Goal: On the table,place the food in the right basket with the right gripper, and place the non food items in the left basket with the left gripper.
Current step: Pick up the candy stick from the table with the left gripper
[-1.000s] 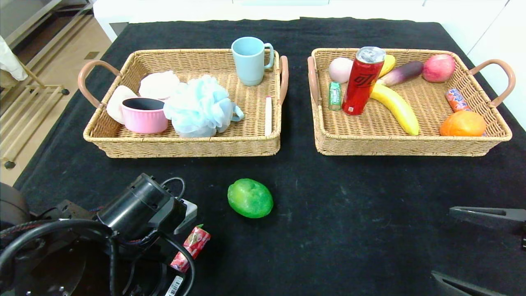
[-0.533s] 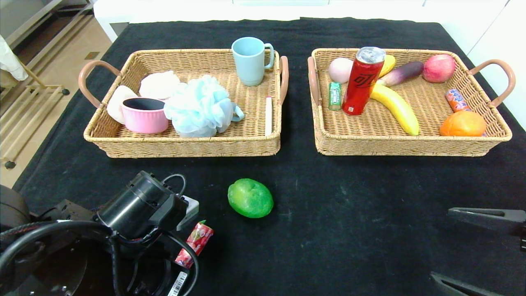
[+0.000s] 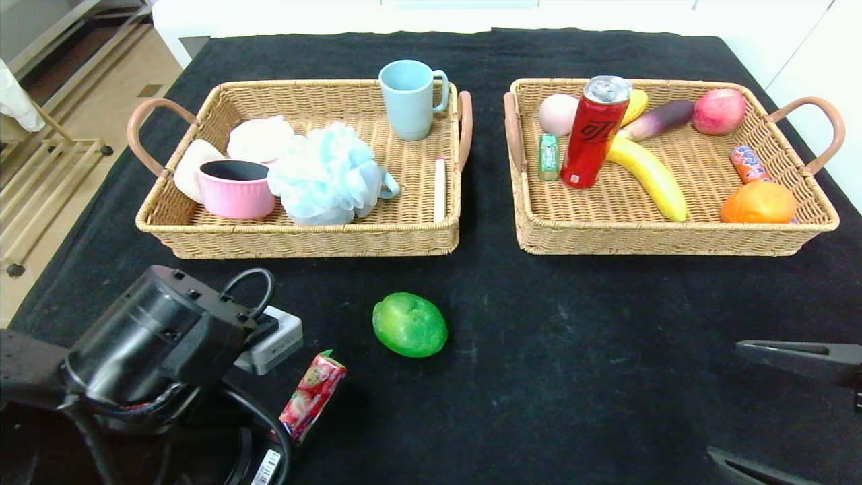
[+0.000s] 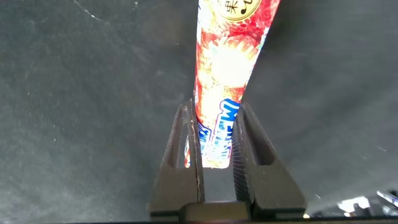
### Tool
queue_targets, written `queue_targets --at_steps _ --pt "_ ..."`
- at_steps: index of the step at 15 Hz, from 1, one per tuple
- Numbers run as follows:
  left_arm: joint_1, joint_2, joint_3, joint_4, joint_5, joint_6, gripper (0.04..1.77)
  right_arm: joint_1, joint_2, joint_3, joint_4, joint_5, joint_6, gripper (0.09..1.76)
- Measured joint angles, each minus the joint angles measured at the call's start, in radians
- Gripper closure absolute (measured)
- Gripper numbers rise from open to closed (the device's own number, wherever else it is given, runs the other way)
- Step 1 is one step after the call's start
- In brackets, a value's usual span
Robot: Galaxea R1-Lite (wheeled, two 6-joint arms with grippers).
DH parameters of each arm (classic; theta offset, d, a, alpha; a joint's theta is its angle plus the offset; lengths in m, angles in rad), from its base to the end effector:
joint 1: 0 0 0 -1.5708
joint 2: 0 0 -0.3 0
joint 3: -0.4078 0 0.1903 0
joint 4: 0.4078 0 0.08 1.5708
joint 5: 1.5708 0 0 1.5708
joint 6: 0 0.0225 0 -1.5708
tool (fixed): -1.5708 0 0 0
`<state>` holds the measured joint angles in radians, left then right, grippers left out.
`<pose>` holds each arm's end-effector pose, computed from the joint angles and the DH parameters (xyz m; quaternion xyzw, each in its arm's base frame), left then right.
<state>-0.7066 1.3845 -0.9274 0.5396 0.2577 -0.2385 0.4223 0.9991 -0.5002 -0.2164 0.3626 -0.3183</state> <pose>0.1481 -0.1188 0.2000 0.1182 0.4437 -0.1437 0.8766 0.1100 0.0582 0.2068 -0.1491 0.0789 0.3962 0.9025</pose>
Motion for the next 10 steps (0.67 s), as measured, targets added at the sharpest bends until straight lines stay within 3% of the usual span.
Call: queue_targets --at_steps 6,10 --pt "-0.014 -0.098 -0.042 -0.028 -0.131 0.006 1.46 -0.005 0.0 -0.019 0.001 -0.004 0.011 0.14" --pt "-0.053 -0.053 -0.108 -0.193 -0.158 0.004 1.46 -0.014 -0.006 -0.051 0.003 -0.006 0.056 0.14"
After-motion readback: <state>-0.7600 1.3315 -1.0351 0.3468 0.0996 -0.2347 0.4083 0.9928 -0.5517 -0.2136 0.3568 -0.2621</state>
